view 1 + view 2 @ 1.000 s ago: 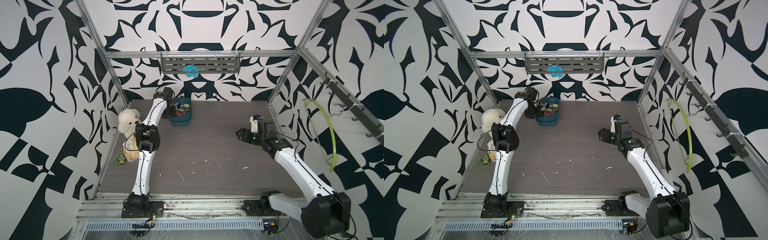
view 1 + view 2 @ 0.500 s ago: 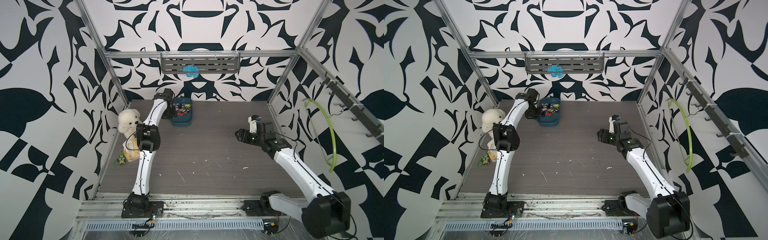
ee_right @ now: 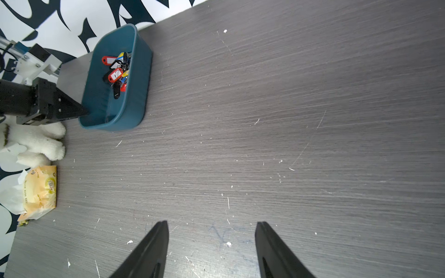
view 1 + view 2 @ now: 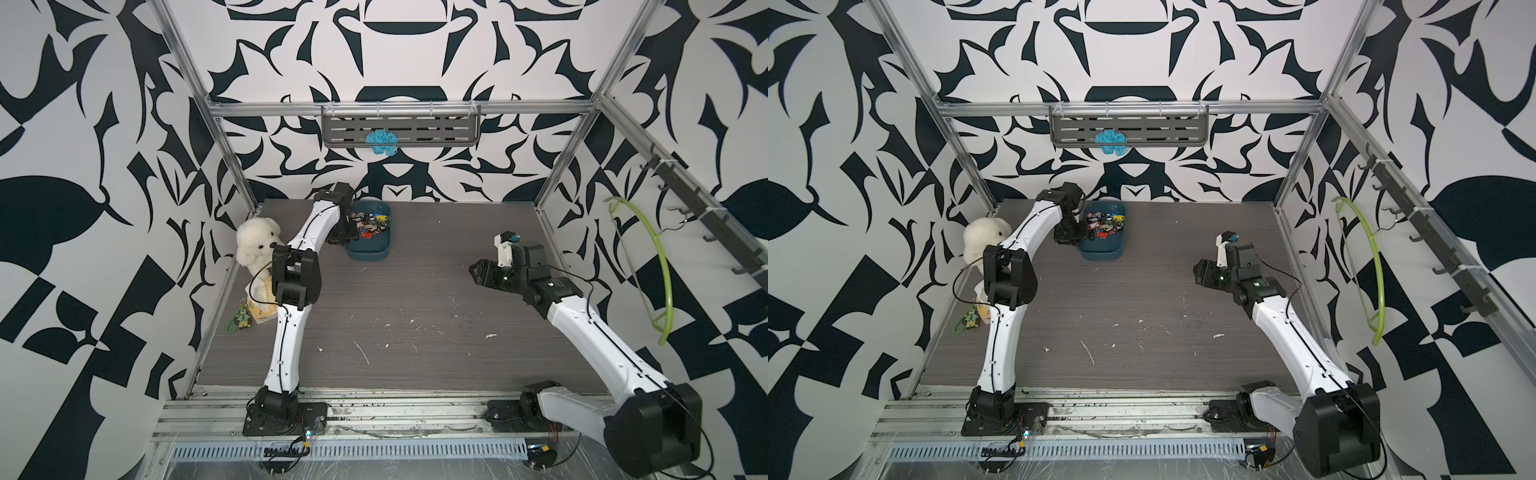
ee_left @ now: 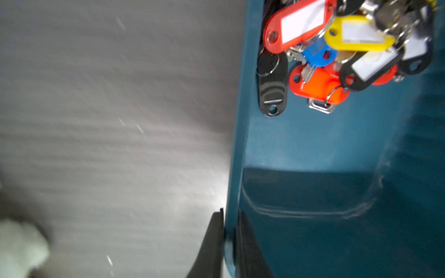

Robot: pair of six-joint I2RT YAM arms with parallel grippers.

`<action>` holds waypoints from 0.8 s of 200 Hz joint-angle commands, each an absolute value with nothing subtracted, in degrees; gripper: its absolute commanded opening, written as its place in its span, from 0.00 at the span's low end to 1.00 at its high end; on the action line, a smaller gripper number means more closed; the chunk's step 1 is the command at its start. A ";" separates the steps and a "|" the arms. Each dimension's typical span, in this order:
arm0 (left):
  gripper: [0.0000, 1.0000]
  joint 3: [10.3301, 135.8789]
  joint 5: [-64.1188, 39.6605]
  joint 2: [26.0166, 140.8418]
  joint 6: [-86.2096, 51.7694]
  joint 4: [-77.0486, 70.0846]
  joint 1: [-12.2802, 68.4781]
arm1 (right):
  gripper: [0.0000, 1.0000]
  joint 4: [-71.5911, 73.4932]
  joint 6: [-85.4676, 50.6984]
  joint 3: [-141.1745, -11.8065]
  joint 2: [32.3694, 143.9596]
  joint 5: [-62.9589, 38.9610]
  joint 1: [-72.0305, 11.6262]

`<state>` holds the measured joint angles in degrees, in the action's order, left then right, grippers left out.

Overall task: Take the keys out of the storage box
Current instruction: Move the storage box to the center of the board.

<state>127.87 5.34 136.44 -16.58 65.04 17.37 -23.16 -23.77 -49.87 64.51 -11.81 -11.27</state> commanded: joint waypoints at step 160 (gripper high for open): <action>0.00 74.03 1.41 105.14 -50.27 60.22 51.27 | 0.72 -45.22 -29.55 -49.39 46.38 -8.26 -17.79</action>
